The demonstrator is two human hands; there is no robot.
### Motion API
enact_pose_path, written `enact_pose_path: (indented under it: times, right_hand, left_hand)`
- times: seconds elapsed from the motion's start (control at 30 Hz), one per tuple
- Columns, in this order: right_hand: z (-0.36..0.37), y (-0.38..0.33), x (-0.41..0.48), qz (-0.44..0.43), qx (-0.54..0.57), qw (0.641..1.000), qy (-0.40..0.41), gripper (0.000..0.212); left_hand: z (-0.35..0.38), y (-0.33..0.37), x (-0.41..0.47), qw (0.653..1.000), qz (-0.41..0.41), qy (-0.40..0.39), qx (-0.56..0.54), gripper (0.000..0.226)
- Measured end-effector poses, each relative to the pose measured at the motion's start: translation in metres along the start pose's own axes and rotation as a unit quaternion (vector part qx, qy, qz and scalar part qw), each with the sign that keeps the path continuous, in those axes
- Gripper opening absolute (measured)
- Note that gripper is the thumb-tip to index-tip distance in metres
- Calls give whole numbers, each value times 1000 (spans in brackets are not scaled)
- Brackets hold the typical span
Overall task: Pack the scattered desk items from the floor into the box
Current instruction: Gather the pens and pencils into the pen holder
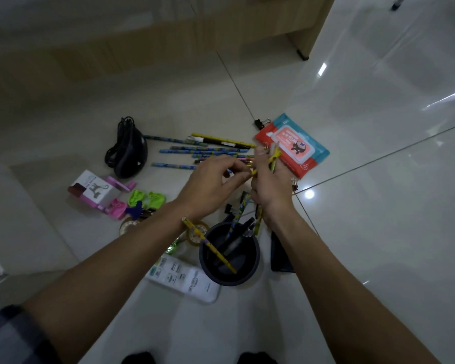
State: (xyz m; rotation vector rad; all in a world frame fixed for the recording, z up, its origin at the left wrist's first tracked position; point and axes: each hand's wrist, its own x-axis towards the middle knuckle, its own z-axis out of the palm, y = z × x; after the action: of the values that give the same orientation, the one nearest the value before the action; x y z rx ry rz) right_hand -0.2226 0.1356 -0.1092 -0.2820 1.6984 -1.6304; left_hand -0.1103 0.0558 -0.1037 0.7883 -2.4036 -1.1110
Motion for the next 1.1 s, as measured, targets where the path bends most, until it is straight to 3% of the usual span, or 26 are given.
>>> enact_pose_path:
  times: [0.07, 0.13, 0.2, 0.3, 0.53, 0.7, 0.87, 1.03, 1.1]
  right_hand:
    - [-2, 2, 3, 25, 17, 998, 60, 39]
    - [-9, 4, 7, 56, 36, 992, 107, 40]
    - [-13, 5, 10, 87, 66, 987, 115, 40]
    - [-12, 6, 9, 130, 138, 977, 100, 37]
    - [-13, 5, 7, 160, 219, 959, 79, 31]
    - [-13, 6, 7, 139, 197, 969, 58, 31]
    - [-11, 8, 9, 149, 196, 968, 42, 28]
    - [-16, 10, 8, 156, 201, 965, 55, 24]
    - [-16, 10, 8, 159, 192, 966, 60, 23]
  left_hand:
    - [-9, -11, -1, 997, -22, 42, 53, 13]
    - [-21, -28, -5, 981, -62, 39, 179, 16]
    - [-29, -40, -9, 956, -102, -12, 274, 21]
    - [-29, -45, -13, 945, -90, -23, 312, 18]
    - [-23, -48, -11, 948, -104, -20, 302, 17]
    - [-18, -41, -12, 978, -59, -35, 196, 11]
    - [-20, -40, -17, 972, -2, -43, 230, 19]
    - [-17, -39, -15, 957, 11, -132, 257, 27]
    - [-14, -35, -9, 974, 1, -88, 209, 18]
